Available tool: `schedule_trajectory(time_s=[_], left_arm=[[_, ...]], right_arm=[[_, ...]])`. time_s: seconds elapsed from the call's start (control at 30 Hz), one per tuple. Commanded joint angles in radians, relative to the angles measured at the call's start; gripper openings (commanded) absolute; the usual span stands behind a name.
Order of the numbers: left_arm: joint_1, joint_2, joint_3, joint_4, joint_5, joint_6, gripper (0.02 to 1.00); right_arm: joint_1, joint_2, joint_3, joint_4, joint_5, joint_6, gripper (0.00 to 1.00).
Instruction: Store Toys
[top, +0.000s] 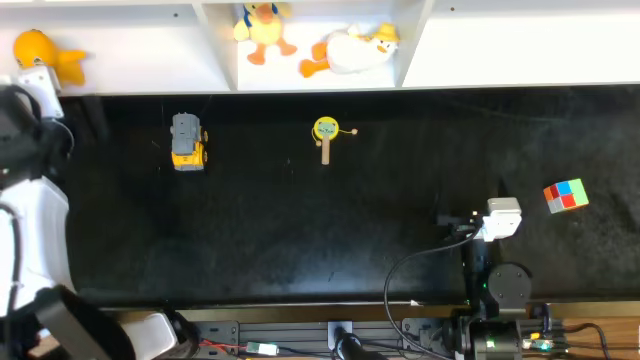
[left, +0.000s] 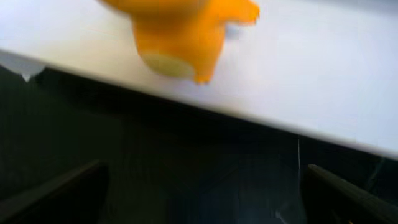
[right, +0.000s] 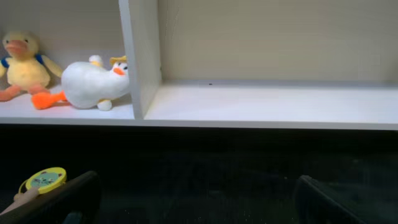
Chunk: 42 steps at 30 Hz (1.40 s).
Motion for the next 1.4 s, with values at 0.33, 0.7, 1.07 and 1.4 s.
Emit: schedule_trajectory(time_s=[0.33,0.7,1.07,1.4], left_arm=[[-0.045,-0.125,-0.160,-0.003,0.005,-0.058,0.998],[-0.194,-0.175,-0.190,-0.103,-0.007,-0.111,0.998],[-0.320,-0.183,-0.190,-0.206,-0.008,-0.141,0.998],[-0.367,-0.155,-0.190,-0.250,-0.023,-0.140,0.998]], right_arm=[[0.004,-0.009,-0.013,0.004,-0.006,0.005,0.996],[0.004,-0.009,-0.013,0.004,-0.006,0.005,0.996],[0.004,-0.009,-0.013,0.004,-0.006,0.005,0.996],[0.004,-0.009,-0.013,0.004,-0.006,0.005,0.996]])
